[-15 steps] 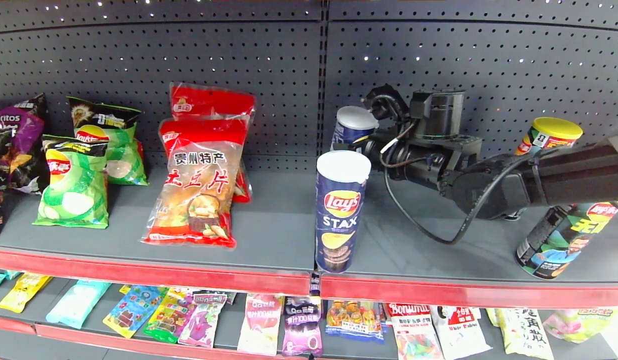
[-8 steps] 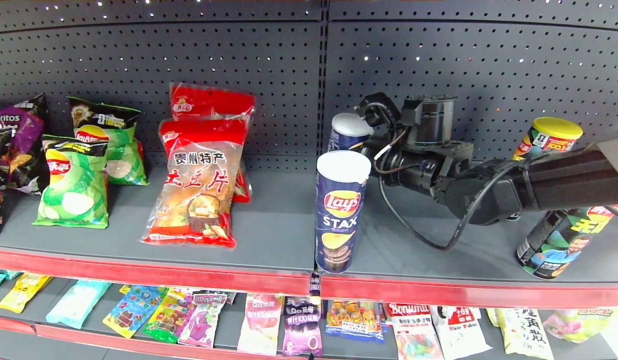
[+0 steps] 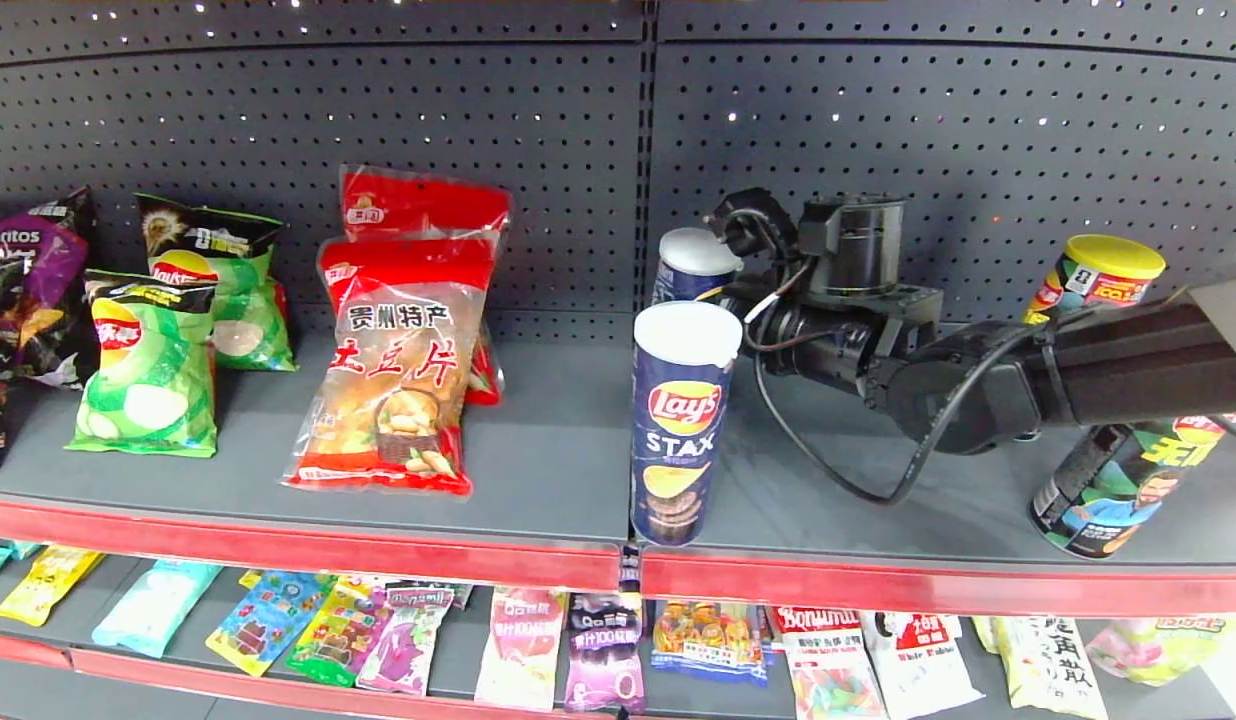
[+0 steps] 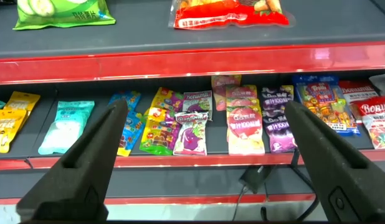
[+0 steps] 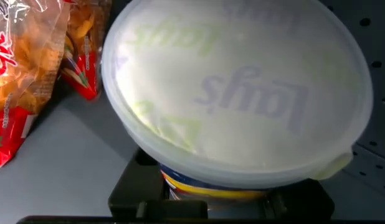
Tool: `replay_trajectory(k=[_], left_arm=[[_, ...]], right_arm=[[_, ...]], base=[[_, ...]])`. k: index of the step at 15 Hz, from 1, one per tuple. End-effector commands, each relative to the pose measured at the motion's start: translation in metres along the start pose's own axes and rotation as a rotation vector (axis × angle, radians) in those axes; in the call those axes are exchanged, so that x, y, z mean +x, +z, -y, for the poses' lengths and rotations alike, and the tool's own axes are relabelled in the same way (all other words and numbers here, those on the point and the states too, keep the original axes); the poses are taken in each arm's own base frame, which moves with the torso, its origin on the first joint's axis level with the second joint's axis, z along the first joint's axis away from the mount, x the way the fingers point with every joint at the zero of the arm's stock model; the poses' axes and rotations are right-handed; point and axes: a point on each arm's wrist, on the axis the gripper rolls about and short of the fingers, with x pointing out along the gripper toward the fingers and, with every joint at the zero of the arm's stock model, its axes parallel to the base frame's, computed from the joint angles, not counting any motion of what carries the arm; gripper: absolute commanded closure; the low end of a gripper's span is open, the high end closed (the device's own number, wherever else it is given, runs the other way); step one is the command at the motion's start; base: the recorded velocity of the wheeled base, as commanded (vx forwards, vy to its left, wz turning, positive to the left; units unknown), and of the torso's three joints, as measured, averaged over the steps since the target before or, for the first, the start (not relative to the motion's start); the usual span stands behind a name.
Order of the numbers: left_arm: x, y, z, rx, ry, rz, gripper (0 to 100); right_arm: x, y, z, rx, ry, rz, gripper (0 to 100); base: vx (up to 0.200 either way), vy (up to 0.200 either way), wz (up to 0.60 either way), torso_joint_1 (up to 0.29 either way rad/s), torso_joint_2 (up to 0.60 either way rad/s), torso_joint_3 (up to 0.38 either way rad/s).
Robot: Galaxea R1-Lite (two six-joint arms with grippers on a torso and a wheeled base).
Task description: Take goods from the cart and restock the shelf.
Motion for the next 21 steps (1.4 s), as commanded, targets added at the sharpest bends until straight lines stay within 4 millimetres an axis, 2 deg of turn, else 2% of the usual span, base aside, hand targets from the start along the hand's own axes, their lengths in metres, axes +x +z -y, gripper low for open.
replay_trajectory(k=[1,2,3,11,16,21], left_arm=[[0.0,0.0,0.0,0.0,0.002,0.0,0],[0.0,0.0,0.0,0.0,0.0,-0.002,0],[0.0,0.0,0.0,0.0,0.0,0.002,0],[0.0,-0.001,0.0,0.0,0.0,-0.005,0],[0.001,-0.001,0.0,0.0,-0.008,-0.009,0],[0.003,0.0,0.001,0.001,-0.056,-0.026,0]], right_arm=[[-0.001,-0.001,-0.001,-0.001,0.003,-0.008,100],[-0.001,-0.003,-0.003,-0.002,0.007,-0.012,100],[-0.001,-0.002,-0.003,-0.002,0.002,-0.011,0],[-0.008,0.003,0.0,0.009,-0.019,0.003,0],[-0.037,0.003,0.001,0.019,-0.019,-0.019,0],[-0.071,-0.006,0.013,0.029,-0.055,-0.057,0]], base=[[0.0,0.0,0.0,0.0,0.0,0.0],[0.0,0.0,0.0,0.0,0.0,0.0],[0.0,0.0,0.0,0.0,0.0,0.0],[0.0,0.0,0.0,0.0,0.0,0.0],[0.0,0.0,0.0,0.0,0.0,0.0],[0.0,0.0,0.0,0.0,0.0,0.0]])
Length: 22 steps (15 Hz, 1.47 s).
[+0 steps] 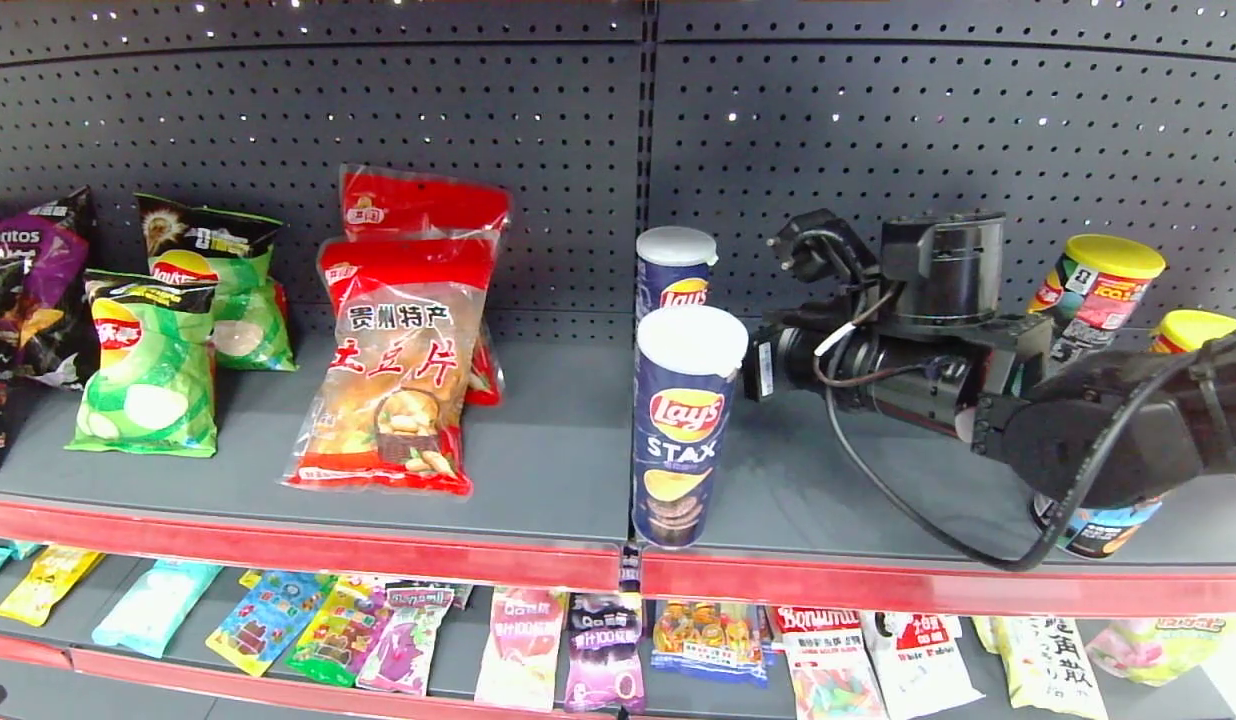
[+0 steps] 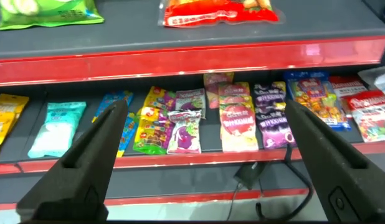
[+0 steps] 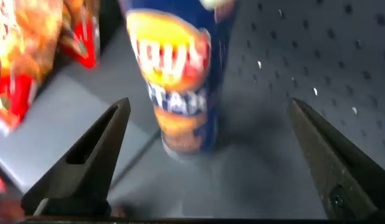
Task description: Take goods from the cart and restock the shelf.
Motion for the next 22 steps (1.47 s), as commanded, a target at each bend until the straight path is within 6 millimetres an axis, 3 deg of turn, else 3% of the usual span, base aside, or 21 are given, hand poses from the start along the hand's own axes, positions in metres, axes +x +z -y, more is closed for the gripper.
replay_trajectory(k=[1,7,12,17,22], left_arm=[[0.001,0.001,0.0,0.0,-0.006,-0.016,0],[0.003,0.005,0.0,0.002,-0.019,-0.021,0],[0.024,0.034,0.001,-0.004,-0.105,-0.114,0],[0.052,0.057,0.001,-0.008,-0.153,-0.204,0],[0.066,0.056,0.001,-0.013,-0.171,-0.268,0]], right_arm=[[-0.016,0.003,0.008,0.005,-0.022,0.014,0],[-0.026,-0.005,0.019,0.013,-0.106,-0.017,0],[-0.095,-0.04,0.015,0.01,-0.121,-0.1,0],[-0.149,-0.071,0.01,0.033,-0.107,-0.134,0],[-0.144,-0.078,0.01,0.038,-0.111,-0.165,0]], base=[[0.0,0.0,0.0,0.0,0.0,0.0],[0.0,0.0,0.0,0.0,0.0,0.0],[0.0,0.0,0.0,0.0,0.0,0.0],[0.0,0.0,0.0,0.0,0.0,0.0],[0.0,0.0,0.0,0.0,0.0,0.0]])
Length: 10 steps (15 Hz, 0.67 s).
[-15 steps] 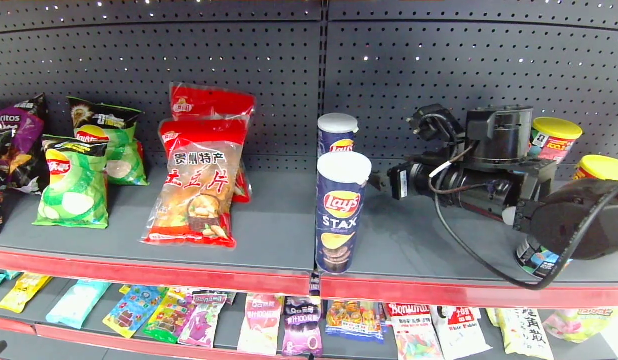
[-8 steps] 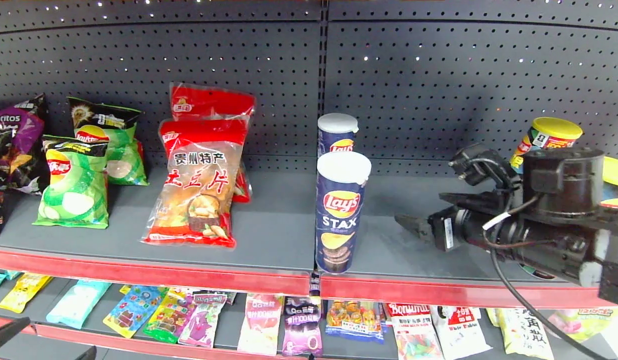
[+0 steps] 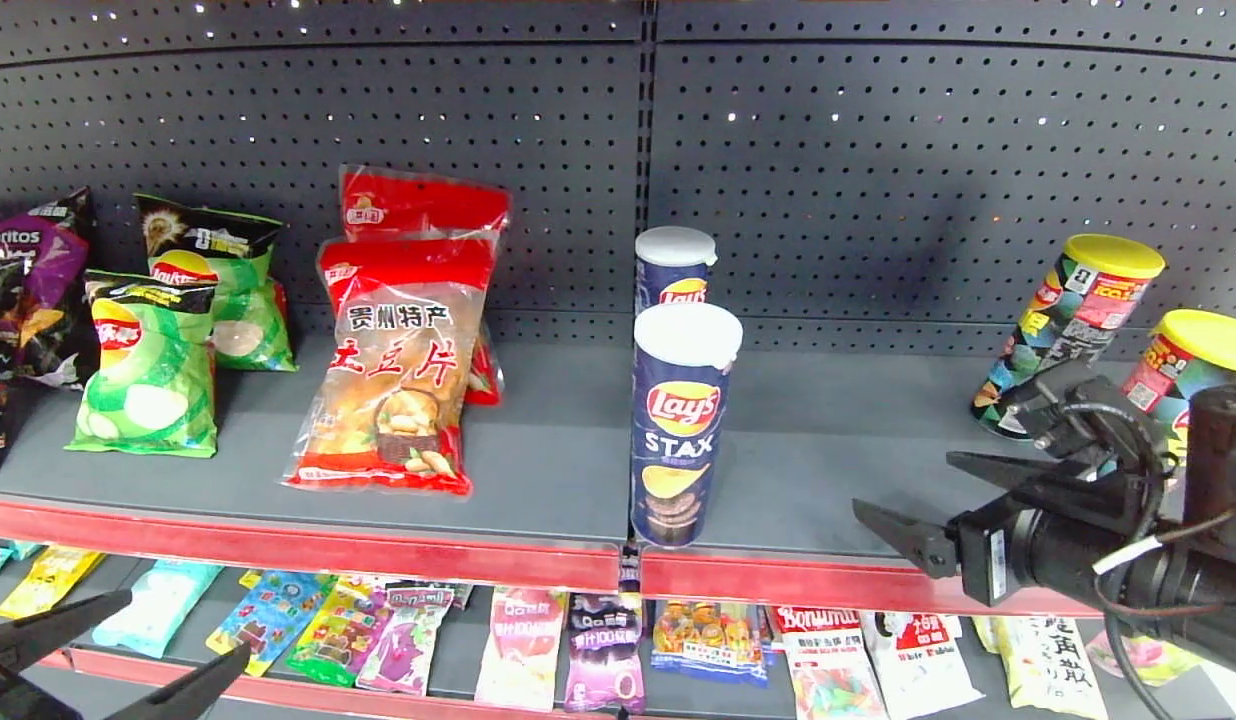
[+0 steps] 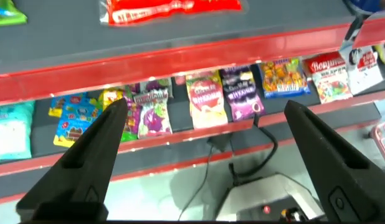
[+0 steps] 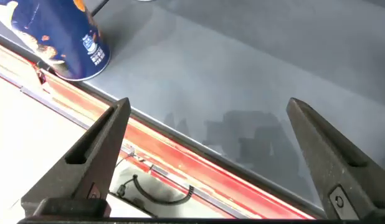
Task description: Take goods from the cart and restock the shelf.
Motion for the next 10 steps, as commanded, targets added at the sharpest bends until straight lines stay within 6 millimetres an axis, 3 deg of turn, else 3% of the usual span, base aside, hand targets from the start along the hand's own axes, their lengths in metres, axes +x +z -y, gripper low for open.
replay_trajectory(k=[1,5,8,10], left_arm=[[0.013,0.003,-0.002,-0.006,-0.007,-0.053,0],[0.031,0.012,-0.003,0.002,-0.022,-0.05,0],[0.043,0.014,0.001,0.019,-0.06,-0.07,0],[0.044,0.014,0.001,0.018,-0.065,-0.067,0]], right_arm=[[0.0,-0.004,-0.001,0.002,0.005,-0.013,0],[-0.006,-0.007,0.0,0.009,0.002,-0.005,0],[-0.026,-0.02,0.001,0.009,0.006,0.008,0],[-0.022,-0.016,0.001,0.006,0.008,0.008,0]], base=[[0.0,0.0,0.0,0.0,0.0,0.0],[0.0,0.0,0.0,0.0,0.0,0.0],[0.0,0.0,0.0,0.0,0.0,0.0],[0.0,0.0,0.0,0.0,0.0,0.0]])
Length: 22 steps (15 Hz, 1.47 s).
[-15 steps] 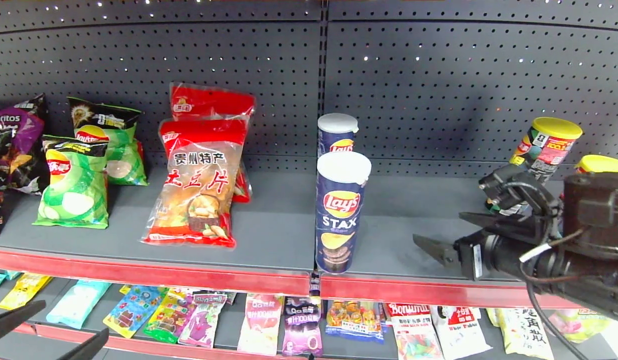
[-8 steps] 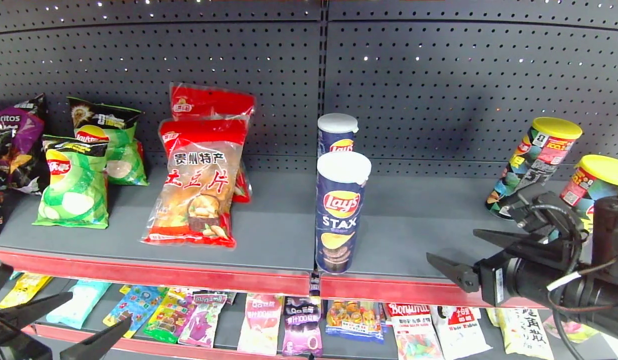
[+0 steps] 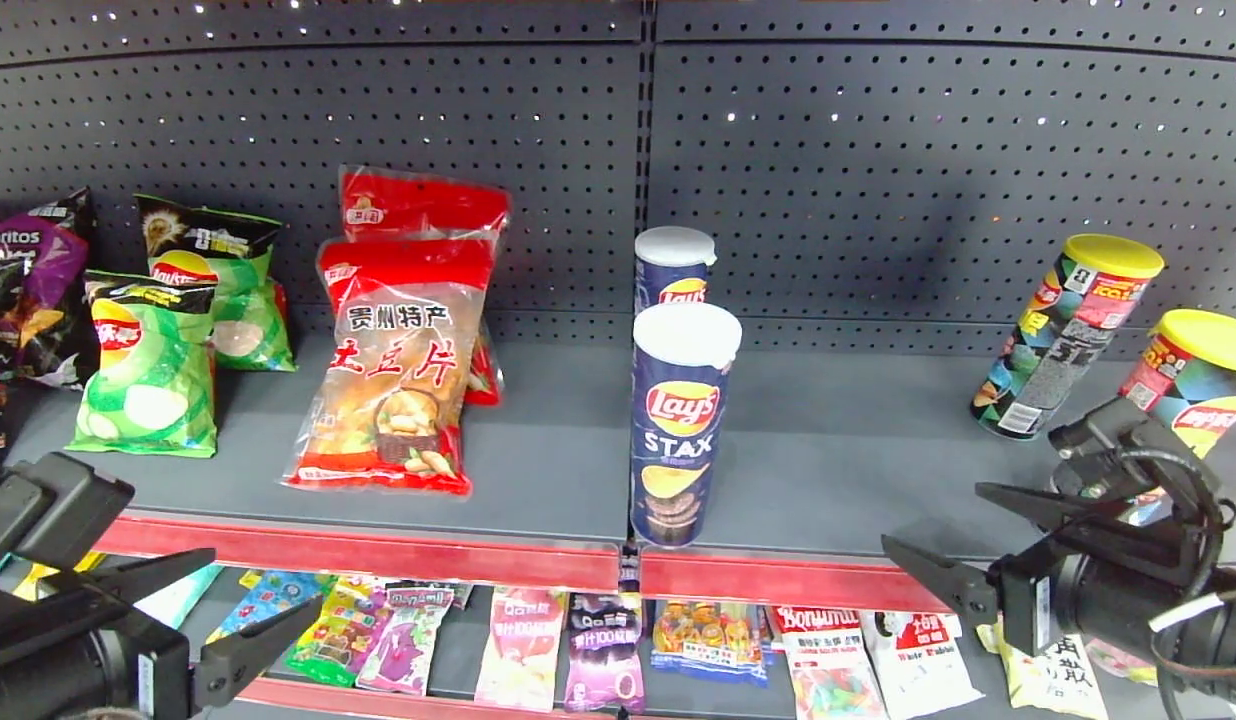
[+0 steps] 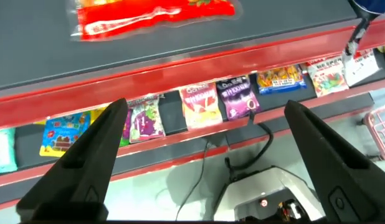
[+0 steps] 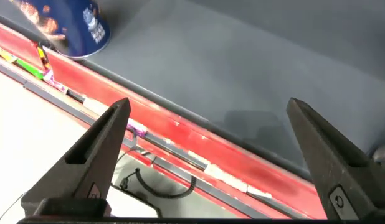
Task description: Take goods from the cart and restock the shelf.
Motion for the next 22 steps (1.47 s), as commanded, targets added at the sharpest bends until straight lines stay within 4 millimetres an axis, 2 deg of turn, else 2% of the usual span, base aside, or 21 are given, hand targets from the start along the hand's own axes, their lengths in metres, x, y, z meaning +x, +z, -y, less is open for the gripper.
replay_trajectory(k=[1,3,5,6,9,11,15,17,22], left_arm=[[0.002,-0.004,0.0,-0.006,-0.004,-0.022,0],[-0.005,-0.02,0.002,-0.006,-0.007,-0.033,0],[-0.014,-0.036,0.004,-0.012,-0.006,-0.027,0],[-0.02,-0.034,0.005,-0.007,0.002,0.011,0],[-0.021,-0.034,0.003,-0.006,0.078,0.019,0],[-0.019,-0.026,0.002,0.002,0.083,0.024,0],[-0.018,-0.006,0.0,0.006,0.094,0.067,0],[-0.02,-0.009,0.001,0.006,0.094,0.07,0],[-0.026,-0.005,0.001,0.006,0.108,0.11,0]], right_arm=[[0.01,0.007,-0.002,-0.005,0.005,-0.004,0],[0.026,0.013,-0.007,-0.015,0.018,-0.026,0],[0.033,0.015,-0.008,-0.019,0.021,-0.035,0],[0.034,0.015,-0.008,-0.019,0.02,-0.038,0],[0.037,0.008,-0.009,-0.018,0.022,-0.069,0],[0.052,0.005,-0.011,-0.017,0.024,-0.11,0],[0.074,0.021,-0.023,0.009,0.052,-0.091,0],[0.082,0.027,-0.026,0.026,0.052,-0.082,0],[0.085,0.025,-0.025,0.026,0.046,-0.092,0]], base=[[0.0,0.0,0.0,0.0,0.0,0.0],[0.0,0.0,0.0,0.0,0.0,0.0],[0.0,0.0,0.0,0.0,0.0,0.0],[0.0,0.0,0.0,0.0,0.0,0.0],[0.0,0.0,0.0,0.0,0.0,0.0],[0.0,0.0,0.0,0.0,0.0,0.0],[0.0,0.0,0.0,0.0,0.0,0.0],[0.0,0.0,0.0,0.0,0.0,0.0],[0.0,0.0,0.0,0.0,0.0,0.0]])
